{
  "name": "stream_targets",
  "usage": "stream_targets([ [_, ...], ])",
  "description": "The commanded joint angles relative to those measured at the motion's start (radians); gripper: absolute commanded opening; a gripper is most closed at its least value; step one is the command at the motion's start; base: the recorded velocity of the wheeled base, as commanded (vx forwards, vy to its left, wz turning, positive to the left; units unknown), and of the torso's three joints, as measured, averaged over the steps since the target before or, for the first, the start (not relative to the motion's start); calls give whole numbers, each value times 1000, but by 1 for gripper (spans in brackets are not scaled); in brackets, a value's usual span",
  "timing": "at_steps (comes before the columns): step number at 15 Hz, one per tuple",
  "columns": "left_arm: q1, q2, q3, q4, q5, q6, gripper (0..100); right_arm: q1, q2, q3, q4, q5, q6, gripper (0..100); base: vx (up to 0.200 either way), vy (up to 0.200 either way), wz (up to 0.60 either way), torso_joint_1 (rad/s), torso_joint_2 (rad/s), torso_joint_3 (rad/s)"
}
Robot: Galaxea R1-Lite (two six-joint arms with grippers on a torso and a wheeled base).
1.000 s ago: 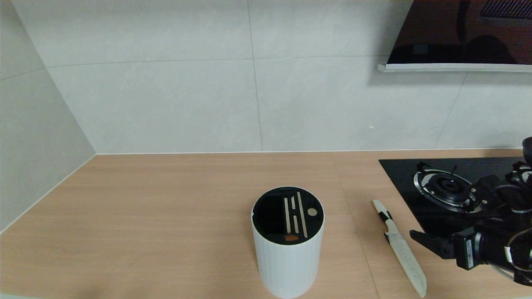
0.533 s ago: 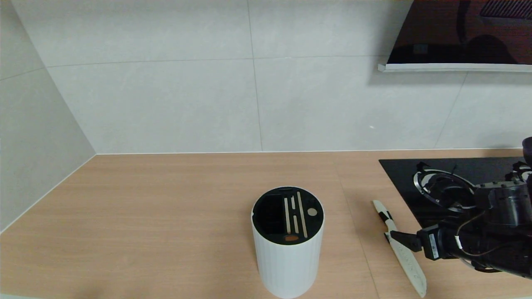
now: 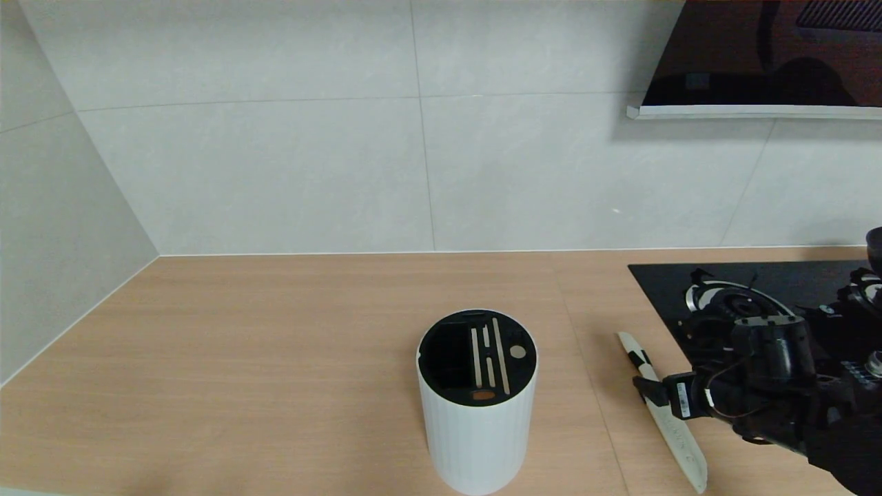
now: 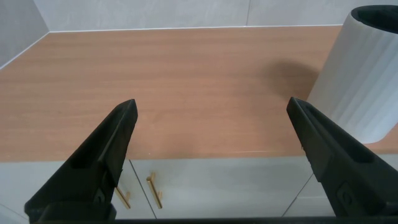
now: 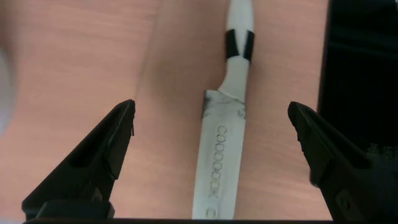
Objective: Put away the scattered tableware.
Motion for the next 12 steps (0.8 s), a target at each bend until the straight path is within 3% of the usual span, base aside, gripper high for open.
stream_targets([
  [1,0,0,0,0,0,0,100,2,71,-3,-26,-2,8,100,0,0,0,0,0,0],
  [12,0,0,0,0,0,0,100,0,278,-6,-250,-85,9,100,0,0,0,0,0,0],
])
